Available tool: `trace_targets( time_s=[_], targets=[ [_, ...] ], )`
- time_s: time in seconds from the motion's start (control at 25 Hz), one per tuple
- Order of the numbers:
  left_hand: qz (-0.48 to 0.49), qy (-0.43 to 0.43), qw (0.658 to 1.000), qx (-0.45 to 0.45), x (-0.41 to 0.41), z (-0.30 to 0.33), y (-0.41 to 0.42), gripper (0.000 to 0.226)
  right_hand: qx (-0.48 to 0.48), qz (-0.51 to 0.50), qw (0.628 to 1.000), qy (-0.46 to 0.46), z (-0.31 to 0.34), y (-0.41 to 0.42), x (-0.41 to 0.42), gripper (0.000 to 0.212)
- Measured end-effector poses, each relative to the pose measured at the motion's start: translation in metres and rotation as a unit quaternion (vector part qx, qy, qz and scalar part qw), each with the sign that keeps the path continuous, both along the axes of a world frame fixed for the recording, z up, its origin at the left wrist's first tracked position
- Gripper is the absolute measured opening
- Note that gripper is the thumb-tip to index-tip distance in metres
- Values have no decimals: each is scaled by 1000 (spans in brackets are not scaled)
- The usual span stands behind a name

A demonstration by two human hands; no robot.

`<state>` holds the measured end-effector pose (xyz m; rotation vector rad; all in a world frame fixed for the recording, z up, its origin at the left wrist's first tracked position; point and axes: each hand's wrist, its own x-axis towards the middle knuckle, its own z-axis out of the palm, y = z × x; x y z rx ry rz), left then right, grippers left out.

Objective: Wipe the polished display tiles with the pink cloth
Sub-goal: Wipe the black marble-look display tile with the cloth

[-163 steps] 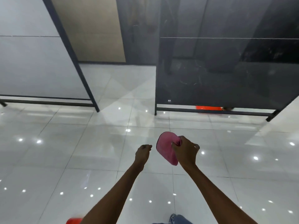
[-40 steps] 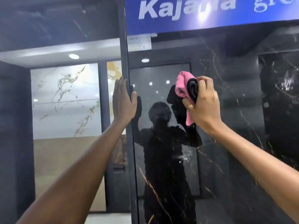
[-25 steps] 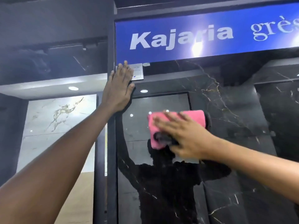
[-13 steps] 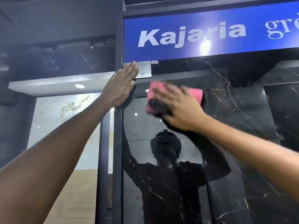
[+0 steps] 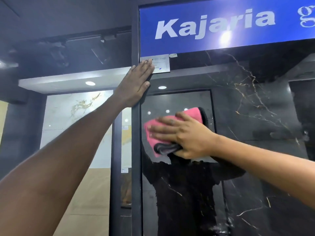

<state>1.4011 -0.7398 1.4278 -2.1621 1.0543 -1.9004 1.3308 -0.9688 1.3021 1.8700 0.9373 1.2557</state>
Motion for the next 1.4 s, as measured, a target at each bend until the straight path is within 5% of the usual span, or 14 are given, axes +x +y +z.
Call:
trace_targets(
  time_s=[0.08, 0.24, 0.4, 0.48, 0.56, 0.64, 0.72, 0.88, 0.96, 1.0, 1.12, 1.2, 1.28, 1.4],
  targets=[
    [-2, -8, 1000, 2, 1, 0, 0, 59, -39, 4, 999, -25, 23, -5, 1, 70],
    [2, -11, 1000, 20, 1, 1, 3, 64, 272, -9, 961, -57, 80, 19, -6, 70],
    [44, -34, 996, 70, -5, 0, 6, 60, -26, 15, 999, 25, -34, 28, 1, 69],
    [78, -66, 988, 111, -7, -1, 6, 57, -139, 16, 990, 27, -30, 2, -9, 68],
    [93, -78, 985, 120, -7, -1, 5, 56, -5, 15, 999, -40, 21, -24, -11, 68],
    [93, -74, 987, 110, -6, -2, 5, 58, 266, 11, 960, -86, 77, -51, -17, 73],
    [84, -56, 990, 95, -7, -5, 1, 62, 374, 11, 922, -102, 76, -51, -15, 79],
    [57, -34, 995, 77, -10, -28, -14, 69, 127, 17, 990, -58, -40, -31, -6, 76],
    [66, -42, 994, 73, -7, -38, -16, 69, 11, -5, 998, -66, -40, -49, -14, 72],
    [70, -47, 994, 73, -6, -38, -16, 68, 29, 0, 995, -97, -18, -58, -18, 70],
    [75, -63, 992, 79, -4, -36, -13, 65, 322, 9, 937, -137, 58, -84, -28, 69],
    [71, -72, 992, 77, -1, -37, -13, 63, 387, 35, 915, -112, 50, -76, -22, 73],
    [63, -77, 992, 74, 0, -39, -14, 62, 293, 53, 952, -68, -17, -50, -9, 75],
    [57, -67, 994, 69, -1, -40, -13, 61, 11, 13, 1000, 11, -122, -29, -8, 77]
  ],
)
